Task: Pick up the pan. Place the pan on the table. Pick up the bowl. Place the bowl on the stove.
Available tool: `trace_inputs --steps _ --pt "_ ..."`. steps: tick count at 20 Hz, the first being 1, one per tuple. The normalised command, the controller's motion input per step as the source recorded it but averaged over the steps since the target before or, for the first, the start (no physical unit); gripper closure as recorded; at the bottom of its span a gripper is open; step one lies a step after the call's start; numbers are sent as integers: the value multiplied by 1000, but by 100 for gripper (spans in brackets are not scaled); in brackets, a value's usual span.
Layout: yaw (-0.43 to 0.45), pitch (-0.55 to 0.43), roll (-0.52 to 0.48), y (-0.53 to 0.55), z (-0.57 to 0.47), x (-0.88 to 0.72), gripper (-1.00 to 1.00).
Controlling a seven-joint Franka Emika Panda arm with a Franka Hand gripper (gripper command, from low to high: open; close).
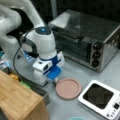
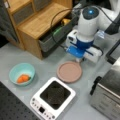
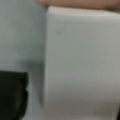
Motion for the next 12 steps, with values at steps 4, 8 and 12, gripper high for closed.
trace_inputs --steps 4,8,12 --pt "62 13 -57 6 -6 37 -100" --pt "59 20 -62 18 28 37 -100" --pt "54 33 -59 35 53 51 -100"
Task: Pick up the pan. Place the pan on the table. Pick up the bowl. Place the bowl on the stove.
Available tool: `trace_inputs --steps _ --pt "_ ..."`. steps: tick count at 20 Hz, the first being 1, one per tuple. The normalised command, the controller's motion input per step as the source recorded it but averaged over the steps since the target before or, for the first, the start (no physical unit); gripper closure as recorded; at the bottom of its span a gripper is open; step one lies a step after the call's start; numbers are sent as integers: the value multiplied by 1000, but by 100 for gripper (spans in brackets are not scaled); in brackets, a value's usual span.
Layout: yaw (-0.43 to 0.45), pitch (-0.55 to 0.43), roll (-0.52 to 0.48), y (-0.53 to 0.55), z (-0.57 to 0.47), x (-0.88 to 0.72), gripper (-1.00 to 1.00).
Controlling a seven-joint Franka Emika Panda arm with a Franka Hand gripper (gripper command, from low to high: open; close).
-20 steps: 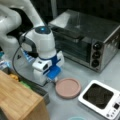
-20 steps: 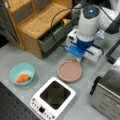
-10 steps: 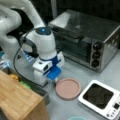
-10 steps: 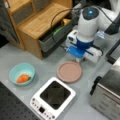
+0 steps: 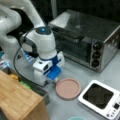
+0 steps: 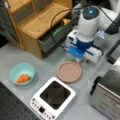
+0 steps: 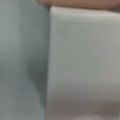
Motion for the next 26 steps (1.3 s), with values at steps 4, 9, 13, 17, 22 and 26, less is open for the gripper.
trace_inputs --steps 4,9,13,17,22,26 --pt "48 54 -36 46 134 71 -100" --pt "33 97 -9 33 257 79 -100" --pt "19 150 17 7 338 85 -100" --pt "18 174 43 11 333 152 -100" --pt "10 211 75 20 398 252 -100" --pt "-10 228 126 16 470 371 -100"
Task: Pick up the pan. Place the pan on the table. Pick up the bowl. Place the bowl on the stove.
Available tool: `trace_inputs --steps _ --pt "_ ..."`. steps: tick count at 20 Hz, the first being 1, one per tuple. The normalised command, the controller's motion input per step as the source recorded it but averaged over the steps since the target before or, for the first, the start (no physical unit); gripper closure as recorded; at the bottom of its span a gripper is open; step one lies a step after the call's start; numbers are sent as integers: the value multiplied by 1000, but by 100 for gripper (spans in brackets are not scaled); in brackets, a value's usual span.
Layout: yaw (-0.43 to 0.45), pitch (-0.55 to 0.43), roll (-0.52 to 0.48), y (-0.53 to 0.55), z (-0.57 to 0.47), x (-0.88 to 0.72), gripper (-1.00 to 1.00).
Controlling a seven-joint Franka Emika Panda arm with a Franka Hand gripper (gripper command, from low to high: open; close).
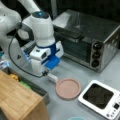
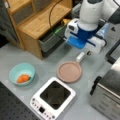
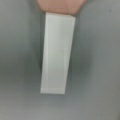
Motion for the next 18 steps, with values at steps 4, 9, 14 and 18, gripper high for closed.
trace_inputs --steps 4,9,14,18 --pt "-29 231 193 -3 442 409 -100" --pt "-23 247 221 -30 431 392 -100" --pt "-26 273 189 -54 516 452 -100" --pt "-31 273 159 -40 456 483 -100"
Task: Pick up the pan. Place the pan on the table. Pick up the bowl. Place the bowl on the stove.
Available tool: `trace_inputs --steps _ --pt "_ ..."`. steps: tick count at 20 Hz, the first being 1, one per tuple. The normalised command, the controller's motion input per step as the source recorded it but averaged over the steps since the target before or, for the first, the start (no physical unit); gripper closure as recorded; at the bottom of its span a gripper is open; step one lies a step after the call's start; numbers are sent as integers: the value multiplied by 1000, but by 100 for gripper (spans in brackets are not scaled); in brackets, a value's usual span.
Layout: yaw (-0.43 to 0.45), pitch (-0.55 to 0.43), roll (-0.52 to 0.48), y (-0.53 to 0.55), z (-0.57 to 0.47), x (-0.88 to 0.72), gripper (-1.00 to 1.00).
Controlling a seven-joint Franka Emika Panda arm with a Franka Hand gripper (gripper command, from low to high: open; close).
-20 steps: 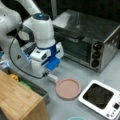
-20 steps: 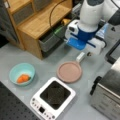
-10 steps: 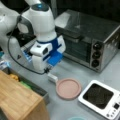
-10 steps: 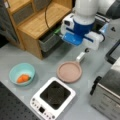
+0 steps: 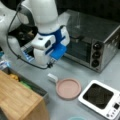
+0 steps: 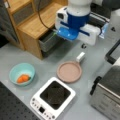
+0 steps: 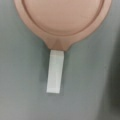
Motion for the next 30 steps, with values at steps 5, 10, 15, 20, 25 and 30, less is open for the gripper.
trace_inputs --steps 5,10,15,20,25,30 --pt "-38 313 170 -24 361 465 -100" --pt "-60 334 174 -75 343 540 -100" --pt "-101 305 166 -153 293 612 -100" --pt "-91 287 151 -215 229 580 -100" --pt "-32 286 151 -264 222 529 -100" --pt "55 263 124 -346 211 518 -100"
